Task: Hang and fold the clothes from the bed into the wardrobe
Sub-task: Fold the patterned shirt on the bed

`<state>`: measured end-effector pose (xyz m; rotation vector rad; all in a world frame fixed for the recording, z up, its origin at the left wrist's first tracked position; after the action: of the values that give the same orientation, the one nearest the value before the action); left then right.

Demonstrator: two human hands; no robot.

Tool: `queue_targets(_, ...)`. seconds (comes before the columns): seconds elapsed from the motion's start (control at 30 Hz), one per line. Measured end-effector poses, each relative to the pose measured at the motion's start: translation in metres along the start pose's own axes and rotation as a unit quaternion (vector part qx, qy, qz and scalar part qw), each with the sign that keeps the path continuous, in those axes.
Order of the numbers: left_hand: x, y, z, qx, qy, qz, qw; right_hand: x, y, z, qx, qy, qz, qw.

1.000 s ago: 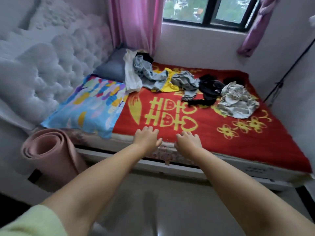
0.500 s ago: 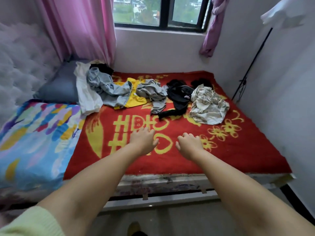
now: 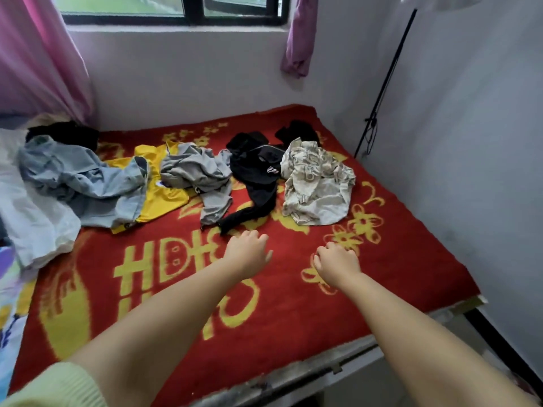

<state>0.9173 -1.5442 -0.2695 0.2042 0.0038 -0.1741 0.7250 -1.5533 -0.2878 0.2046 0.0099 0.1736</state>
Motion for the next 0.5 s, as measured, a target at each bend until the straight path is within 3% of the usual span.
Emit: queue_targets(0.5, -0.079, -0.337, -0.095, 0.096, 0.087, 0.038, 0.991, -0.182, -0.316, -0.088, 0.147, -0.001, 0.032, 0.989)
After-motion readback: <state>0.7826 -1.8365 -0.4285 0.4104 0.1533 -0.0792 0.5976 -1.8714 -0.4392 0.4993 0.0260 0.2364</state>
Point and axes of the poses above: each hand's wrist, its own y-axis away from the middle knuckle, its own z-axis out of the back of the hand, x = y × z, the point moved 6 cm from there along -y, towards the middle knuckle
